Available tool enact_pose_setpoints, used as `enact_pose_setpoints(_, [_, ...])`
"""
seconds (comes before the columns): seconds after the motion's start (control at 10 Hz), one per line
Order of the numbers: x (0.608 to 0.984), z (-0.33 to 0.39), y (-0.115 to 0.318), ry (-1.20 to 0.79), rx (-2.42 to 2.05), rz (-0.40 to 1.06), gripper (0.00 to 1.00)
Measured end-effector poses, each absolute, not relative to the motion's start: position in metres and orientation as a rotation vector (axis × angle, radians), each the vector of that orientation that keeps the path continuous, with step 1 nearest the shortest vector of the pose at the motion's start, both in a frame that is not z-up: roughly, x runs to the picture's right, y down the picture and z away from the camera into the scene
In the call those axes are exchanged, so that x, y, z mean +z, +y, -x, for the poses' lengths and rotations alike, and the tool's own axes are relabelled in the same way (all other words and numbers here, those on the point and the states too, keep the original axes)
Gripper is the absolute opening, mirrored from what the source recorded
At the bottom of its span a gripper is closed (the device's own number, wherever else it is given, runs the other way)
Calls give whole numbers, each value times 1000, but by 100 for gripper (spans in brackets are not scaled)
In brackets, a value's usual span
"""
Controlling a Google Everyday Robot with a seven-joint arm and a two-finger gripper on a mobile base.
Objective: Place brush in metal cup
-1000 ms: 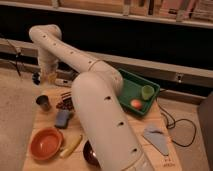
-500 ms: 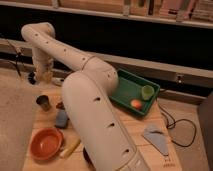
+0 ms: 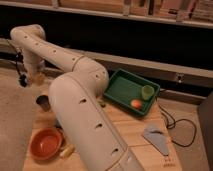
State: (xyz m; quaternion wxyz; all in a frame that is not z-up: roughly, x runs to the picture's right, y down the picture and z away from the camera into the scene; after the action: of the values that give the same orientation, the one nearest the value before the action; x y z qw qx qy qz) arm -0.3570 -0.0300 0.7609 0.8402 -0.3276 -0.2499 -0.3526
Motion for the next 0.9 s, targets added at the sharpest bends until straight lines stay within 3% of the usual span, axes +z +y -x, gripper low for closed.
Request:
enact_pose_setpoints(0.5, [727, 380, -6, -522, -755, 671, 0])
enact_pose_setpoints(0.9, [735, 387, 7, -545, -793, 704, 0])
